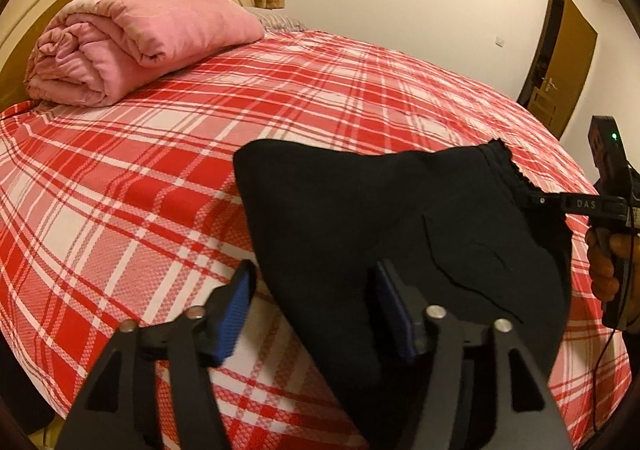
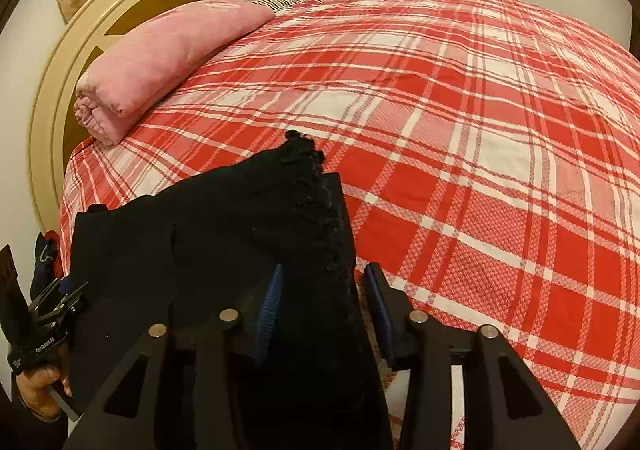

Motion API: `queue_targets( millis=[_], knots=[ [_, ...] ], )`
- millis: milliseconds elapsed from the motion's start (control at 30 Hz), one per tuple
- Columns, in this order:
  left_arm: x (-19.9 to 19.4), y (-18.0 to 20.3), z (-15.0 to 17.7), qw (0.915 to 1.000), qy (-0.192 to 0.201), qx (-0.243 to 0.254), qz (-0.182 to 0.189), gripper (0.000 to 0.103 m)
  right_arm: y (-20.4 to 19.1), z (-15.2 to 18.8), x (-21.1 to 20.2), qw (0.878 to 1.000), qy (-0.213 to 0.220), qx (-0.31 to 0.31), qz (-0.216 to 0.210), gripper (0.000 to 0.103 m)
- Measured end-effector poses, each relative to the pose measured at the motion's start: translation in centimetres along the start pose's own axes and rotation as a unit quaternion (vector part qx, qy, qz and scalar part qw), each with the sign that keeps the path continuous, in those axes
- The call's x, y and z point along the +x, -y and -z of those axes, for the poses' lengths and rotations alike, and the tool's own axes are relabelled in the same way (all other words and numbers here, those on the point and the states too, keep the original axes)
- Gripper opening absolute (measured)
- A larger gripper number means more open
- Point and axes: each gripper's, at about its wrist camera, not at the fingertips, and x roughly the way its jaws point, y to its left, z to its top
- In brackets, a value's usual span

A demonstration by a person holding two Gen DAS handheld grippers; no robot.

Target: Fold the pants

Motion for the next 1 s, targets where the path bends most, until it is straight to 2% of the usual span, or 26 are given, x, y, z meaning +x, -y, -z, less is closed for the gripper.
queue_targets(
  millis=[233, 367, 567, 733, 833, 1000],
  knots=[
    [0.4, -0.3, 0.1, 0.9999, 0.004, -0.01, -0.003, 0.075, -0.6, 0.2, 0.2, 0.999, -0.001, -0.016, 0.043, 0.059],
    [0.5, -0.6, 0.2, 0.9997, 0.005, -0.023, -0.009, 0.08, -0.9, 0.2, -0.1, 0.998, -0.002, -0.019, 0.059, 0.059],
    [-0.2, -0.2, 0.5, 0.9994, 0.001, -0.028, -0.021, 0.08, -2.0, 0.9, -1.6, 0.995, 0.018, -0.049, 0.089, 0.063],
    [-1.8, 0.4, 0.7, 0.9991, 0.001, -0.021, -0.035, 0.079, -2.7, 2.2, -4.2, 0.992, 0.034, -0.067, 0.105, 0.063],
    [-3.2, 0.8, 1.1, 0.9993, 0.011, -0.019, -0.032, 0.08, -3.4, 3.9, -6.8, 0.987, 0.052, -0.087, 0.123, 0.063],
    [-6.2, 2.3, 2.2, 0.9991, 0.024, -0.009, -0.035, 0.08, -5.1, 7.6, -13.7, 0.981, 0.114, -0.109, 0.111, 0.063]
  ],
)
